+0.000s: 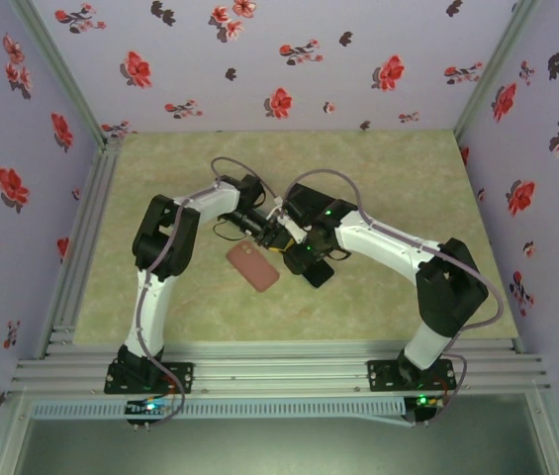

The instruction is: Put the phone into the phone case

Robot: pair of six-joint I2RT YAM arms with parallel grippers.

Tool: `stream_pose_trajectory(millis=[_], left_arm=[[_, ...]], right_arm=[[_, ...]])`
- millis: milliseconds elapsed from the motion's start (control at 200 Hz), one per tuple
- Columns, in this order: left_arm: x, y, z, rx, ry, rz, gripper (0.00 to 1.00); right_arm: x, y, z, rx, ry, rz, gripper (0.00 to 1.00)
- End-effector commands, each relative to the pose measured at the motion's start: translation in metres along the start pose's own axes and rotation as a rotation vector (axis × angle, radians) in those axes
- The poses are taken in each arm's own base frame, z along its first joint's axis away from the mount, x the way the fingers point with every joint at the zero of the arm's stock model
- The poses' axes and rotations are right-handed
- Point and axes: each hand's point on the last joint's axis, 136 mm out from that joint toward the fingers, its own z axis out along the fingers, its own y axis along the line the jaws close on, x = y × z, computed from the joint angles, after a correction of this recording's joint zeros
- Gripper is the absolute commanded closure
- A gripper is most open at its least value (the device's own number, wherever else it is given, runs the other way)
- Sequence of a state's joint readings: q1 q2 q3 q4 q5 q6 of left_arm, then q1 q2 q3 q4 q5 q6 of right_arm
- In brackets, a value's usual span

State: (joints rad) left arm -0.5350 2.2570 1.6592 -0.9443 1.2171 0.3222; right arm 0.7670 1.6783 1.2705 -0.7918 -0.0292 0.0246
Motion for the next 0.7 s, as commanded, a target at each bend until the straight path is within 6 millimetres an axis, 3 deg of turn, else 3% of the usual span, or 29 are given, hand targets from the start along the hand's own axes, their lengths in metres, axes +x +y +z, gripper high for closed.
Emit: stream_pose_trajectory(millis=[0, 510, 695], left_arm=[[-0.0018, -0.0029, 0.0044, 0.037, 0.002, 0.007, 0.66], [-0.0008, -0.0020, 0.0049, 0.040, 0.003, 0.004, 0.72], [-0.0009, -0.0026, 0.0050, 0.044, 0.002, 0.007, 0.79]], right_arm=[[-0.0091, 0.0024, -0.0089, 0.008, -0.021, -0.032, 0.38], [-0.0104, 0.0024, -0.0110, 0.014, -0.025, -0.032, 0.39], [-0.0083, 0.0019, -0.0097, 0.018, -0.017, -0.034, 0.40]])
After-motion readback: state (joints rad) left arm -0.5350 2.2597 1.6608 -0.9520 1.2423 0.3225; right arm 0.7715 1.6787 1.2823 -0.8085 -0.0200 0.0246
